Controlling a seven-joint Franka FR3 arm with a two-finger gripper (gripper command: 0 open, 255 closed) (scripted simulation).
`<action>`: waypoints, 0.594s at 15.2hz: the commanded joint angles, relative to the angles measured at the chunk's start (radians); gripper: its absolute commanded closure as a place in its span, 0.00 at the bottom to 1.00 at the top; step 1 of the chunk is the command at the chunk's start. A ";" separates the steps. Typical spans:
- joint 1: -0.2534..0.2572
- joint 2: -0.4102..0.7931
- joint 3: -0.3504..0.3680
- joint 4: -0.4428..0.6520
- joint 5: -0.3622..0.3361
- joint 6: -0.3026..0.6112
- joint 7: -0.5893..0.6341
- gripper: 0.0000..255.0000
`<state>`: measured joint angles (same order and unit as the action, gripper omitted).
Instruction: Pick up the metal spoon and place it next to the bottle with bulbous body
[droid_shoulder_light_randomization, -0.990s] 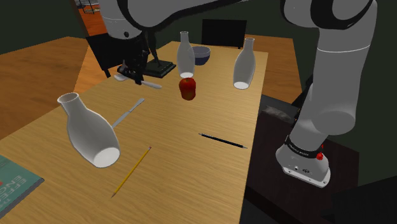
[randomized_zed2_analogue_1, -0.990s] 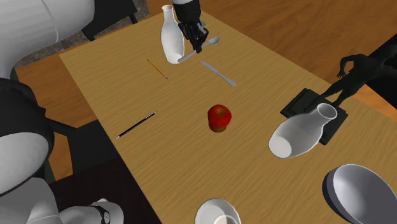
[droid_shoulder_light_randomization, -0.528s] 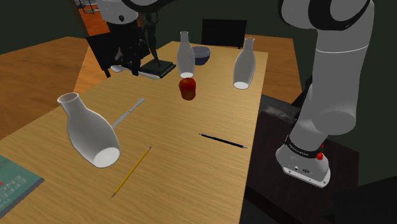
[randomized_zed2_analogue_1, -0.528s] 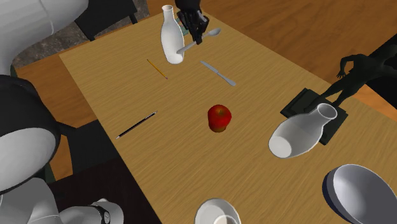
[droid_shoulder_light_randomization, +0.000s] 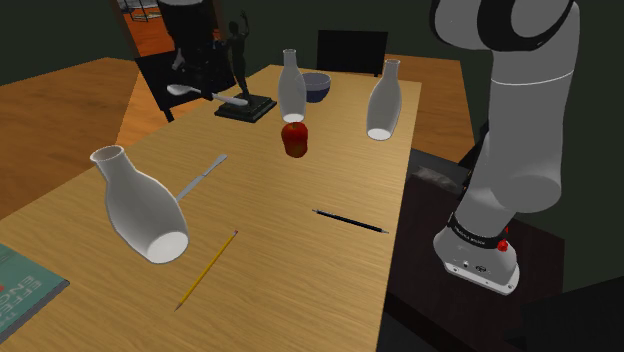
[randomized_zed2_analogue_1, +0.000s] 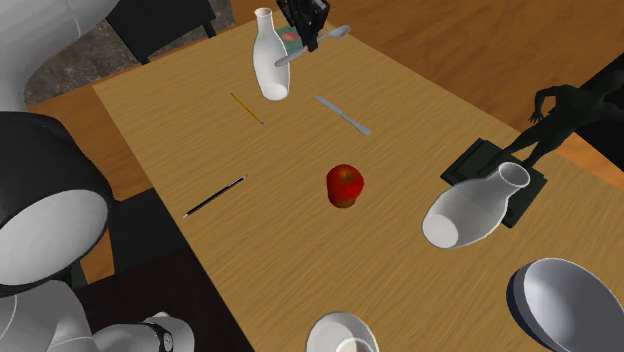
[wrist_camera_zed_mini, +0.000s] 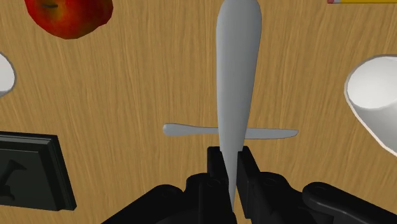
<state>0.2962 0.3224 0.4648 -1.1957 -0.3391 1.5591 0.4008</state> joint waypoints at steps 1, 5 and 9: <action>0.010 0.015 0.000 0.050 -0.007 -0.035 -0.005 1.00; 0.037 0.055 -0.001 0.165 -0.027 -0.112 -0.015 1.00; 0.078 0.113 -0.006 0.314 -0.058 -0.203 -0.030 1.00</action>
<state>0.3641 0.4187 0.4602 -0.9222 -0.3885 1.3801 0.3760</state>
